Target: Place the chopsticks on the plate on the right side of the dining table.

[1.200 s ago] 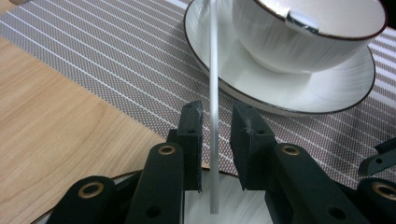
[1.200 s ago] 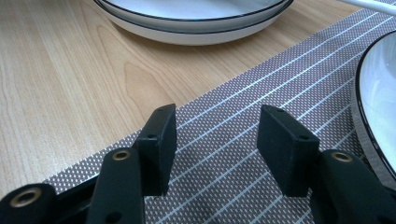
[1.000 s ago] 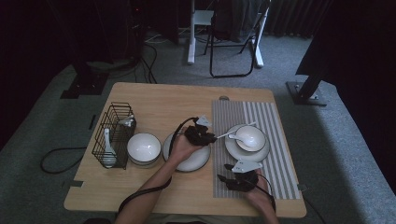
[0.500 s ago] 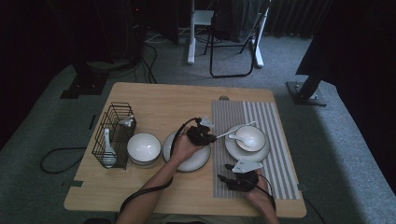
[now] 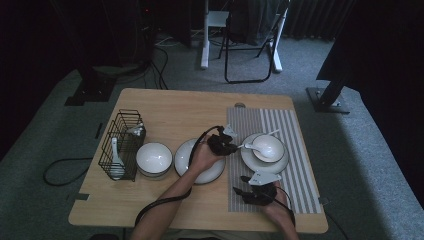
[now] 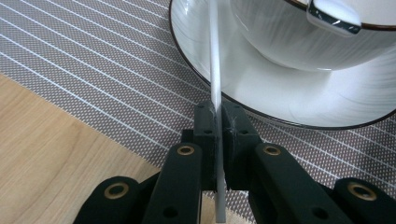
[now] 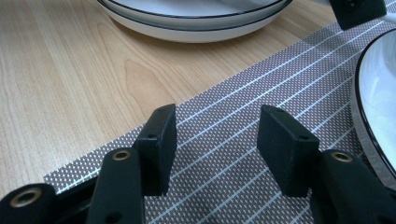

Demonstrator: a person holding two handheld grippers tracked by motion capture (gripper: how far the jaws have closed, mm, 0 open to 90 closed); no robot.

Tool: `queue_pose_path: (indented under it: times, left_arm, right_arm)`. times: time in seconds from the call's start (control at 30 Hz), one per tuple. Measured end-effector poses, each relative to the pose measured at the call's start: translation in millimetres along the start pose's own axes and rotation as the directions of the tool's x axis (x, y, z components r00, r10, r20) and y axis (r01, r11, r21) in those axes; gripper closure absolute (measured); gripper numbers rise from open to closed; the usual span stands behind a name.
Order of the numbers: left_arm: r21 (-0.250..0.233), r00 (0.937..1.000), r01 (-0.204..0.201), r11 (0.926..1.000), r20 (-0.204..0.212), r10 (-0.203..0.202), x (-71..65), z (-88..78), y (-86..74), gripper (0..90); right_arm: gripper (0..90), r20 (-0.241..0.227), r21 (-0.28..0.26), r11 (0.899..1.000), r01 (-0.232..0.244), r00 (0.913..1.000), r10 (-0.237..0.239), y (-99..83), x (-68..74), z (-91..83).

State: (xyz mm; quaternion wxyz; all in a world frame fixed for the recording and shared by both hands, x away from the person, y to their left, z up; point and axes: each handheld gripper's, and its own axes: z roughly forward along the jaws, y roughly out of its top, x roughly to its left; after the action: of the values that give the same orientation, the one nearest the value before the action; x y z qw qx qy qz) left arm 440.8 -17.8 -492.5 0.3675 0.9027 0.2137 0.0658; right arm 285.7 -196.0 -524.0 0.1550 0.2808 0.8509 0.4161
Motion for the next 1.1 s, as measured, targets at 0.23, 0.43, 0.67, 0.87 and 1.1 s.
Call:
queue_pose_path:
  times: [0.23,0.43,0.67,0.87,1.1]
  left_arm:
    - [-0.001,0.9999,-0.003,1.0,0.009,0.003,-1.1,0.0,0.1,83.8]
    - [-0.038,0.9998,0.015,0.9992,0.013,-0.014,0.4,-10.7,-0.3,76.5]
    - [-0.087,0.9989,0.039,0.9954,0.027,-0.037,1.2,-28.1,2.1,72.9]
    - [-0.113,0.9986,0.047,0.9925,0.031,-0.044,-1.4,-38.7,-0.5,70.9]
    - [-0.147,0.9991,0.035,0.9885,0.029,-0.031,-5.8,-53.8,-3.1,69.4]
  right_arm:
    - [47.4,0.0,0.0,1.0,0.0,1.0,0.0,0.0,0.1,0.0]
    - [47.3,0.0,0.0,1.0,0.0,1.0,0.0,0.0,0.0,-0.1]
    - [47.2,0.001,-0.001,1.0,-0.001,1.0,0.001,-0.1,-0.2,-0.1]
    - [46.3,0.001,-0.005,1.0,-0.003,1.0,0.003,-0.2,-0.5,-0.2]
    - [45.3,0.004,0.002,1.0,-0.001,1.0,0.001,0.0,1.0,-0.5]
